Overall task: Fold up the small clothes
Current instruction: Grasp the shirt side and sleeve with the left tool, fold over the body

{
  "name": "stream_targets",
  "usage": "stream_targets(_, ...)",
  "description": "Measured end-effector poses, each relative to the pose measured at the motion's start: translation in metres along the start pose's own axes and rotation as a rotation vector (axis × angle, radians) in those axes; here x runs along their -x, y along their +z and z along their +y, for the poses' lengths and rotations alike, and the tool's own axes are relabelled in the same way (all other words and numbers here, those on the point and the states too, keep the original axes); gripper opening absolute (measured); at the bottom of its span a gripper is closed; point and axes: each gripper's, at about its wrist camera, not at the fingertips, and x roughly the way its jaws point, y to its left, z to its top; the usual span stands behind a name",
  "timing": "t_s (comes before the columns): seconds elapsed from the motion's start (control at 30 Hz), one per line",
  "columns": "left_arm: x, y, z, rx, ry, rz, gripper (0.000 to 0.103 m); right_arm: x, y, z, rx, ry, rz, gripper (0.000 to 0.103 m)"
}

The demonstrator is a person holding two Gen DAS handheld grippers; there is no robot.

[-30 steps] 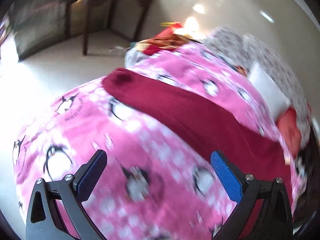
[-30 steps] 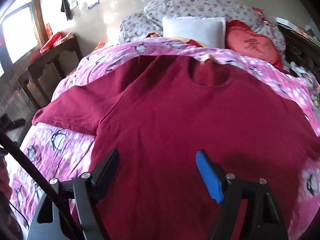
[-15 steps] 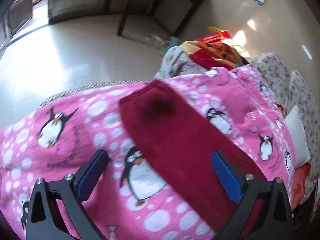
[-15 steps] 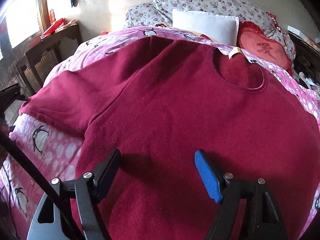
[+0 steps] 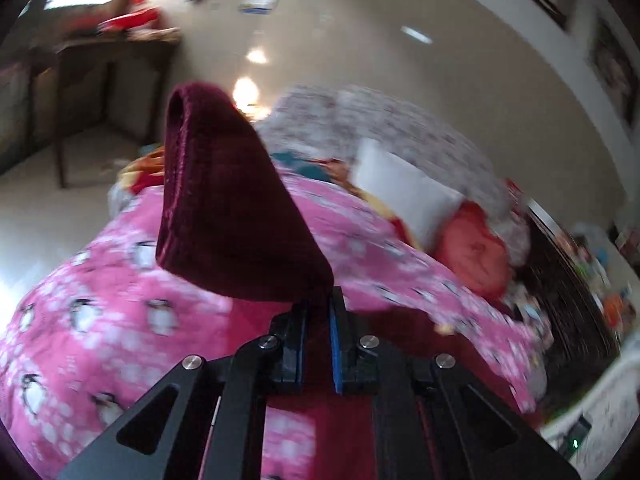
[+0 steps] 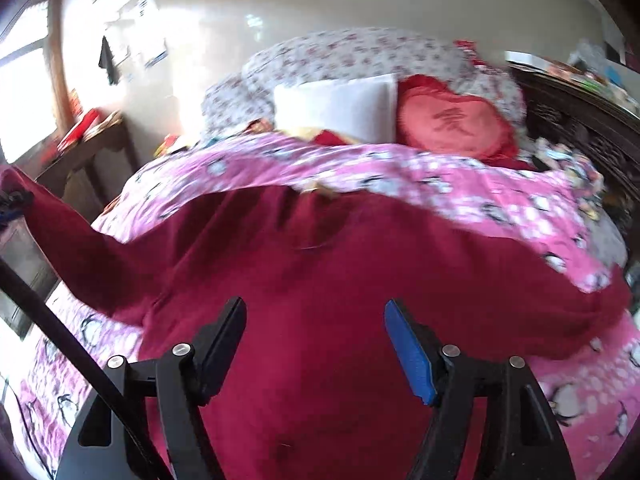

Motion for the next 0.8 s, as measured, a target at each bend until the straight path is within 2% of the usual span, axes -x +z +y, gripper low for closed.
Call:
stream_targets(0.13, -0.035, -0.05, -0.09, -0.138, -0.101, 0.101, 0.009, 0.01, -0.004, -0.04, -0.067, -0.055, 0.003, 0.08)
stream_targets(0.23, -0.087, -0.107, -0.141, -0.193, -0.163, 0.244, 0.009, 0.013, -0.012, -0.07, -0.108, -0.089, 0.021, 0.081)
stream_targets(0.33, -0.126, -0.153, -0.172, -0.273, -0.162, 0.313, 0.009, 0.011, -0.02, -0.088, -0.115, -0.116, 0.041, 0.081)
stream_targets(0.37, -0.14, -0.169, -0.182, -0.305, -0.184, 0.366, 0.01, 0.01, -0.022, -0.094, -0.12, -0.126, 0.05, 0.082)
stream_targets(0.43, -0.15, -0.186, -0.189, -0.369, -0.192, 0.41, 0.013, 0.011, -0.027, -0.109, -0.143, -0.148, 0.056, 0.085)
stream_targets(0.47, -0.143, -0.188, -0.192, -0.41, -0.195, 0.401, 0.019, 0.011, -0.027, -0.114, -0.157, -0.159, 0.052, 0.091)
stream_targets(0.53, -0.118, -0.18, -0.188, -0.431, -0.255, 0.396, 0.041, 0.013, -0.027, -0.123, -0.196, -0.164, 0.026, 0.095)
stream_targets(0.57, -0.107, -0.173, -0.184, -0.425, -0.276, 0.386, 0.067, 0.012, -0.025, -0.124, -0.206, -0.148, 0.021, 0.095)
stream_targets(0.6, -0.091, -0.16, -0.175, -0.417, -0.289, 0.347, 0.085, 0.01, -0.021, -0.122, -0.21, -0.127, 0.026, 0.095)
stream_targets(0.67, -0.072, -0.139, -0.16, -0.428, -0.252, 0.247, 0.091, 0.007, -0.018, -0.117, -0.206, -0.083, 0.033, 0.096)
stream_targets(0.73, -0.057, -0.12, -0.141, -0.45, -0.176, 0.169, 0.095, 0.001, -0.014, -0.108, -0.194, -0.04, 0.039, 0.099)
stream_targets(0.8, -0.057, -0.103, -0.117, -0.45, -0.049, 0.123, 0.095, -0.007, -0.009, -0.103, -0.189, -0.044, 0.04, 0.1)
